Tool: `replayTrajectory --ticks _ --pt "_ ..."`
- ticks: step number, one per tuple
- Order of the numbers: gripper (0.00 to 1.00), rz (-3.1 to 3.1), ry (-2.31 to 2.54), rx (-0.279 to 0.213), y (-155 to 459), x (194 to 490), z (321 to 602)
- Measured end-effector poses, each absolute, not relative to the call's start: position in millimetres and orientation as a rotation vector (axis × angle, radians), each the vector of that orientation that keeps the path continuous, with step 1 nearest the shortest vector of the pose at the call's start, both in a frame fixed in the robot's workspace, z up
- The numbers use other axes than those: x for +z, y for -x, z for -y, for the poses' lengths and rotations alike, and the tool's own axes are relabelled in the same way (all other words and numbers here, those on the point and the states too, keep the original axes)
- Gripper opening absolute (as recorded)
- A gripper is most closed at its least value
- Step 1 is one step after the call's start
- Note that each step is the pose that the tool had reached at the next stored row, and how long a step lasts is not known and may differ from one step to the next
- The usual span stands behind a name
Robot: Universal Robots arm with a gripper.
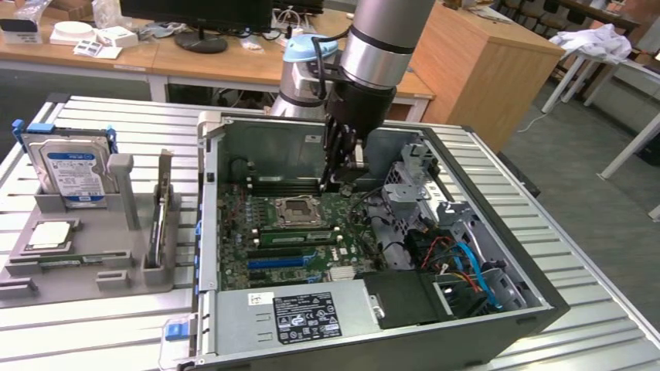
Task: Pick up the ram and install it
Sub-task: 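Press down the ram until it locks into place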
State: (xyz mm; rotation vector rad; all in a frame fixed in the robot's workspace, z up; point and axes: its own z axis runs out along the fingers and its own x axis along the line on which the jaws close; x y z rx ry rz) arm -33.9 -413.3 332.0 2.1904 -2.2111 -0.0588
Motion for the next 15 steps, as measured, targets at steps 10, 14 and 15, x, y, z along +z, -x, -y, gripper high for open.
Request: replayTrajectory --ticks 10,14,15 --pt "0.11 2.211 -2.19 -0.059 33.9 332.0 413.3" --pt "0.11 2.211 -2.19 -0.059 33.9 332.1 413.3" --pt "0.11 2.211 -2.19 -0.059 33.9 332.1 413.3"
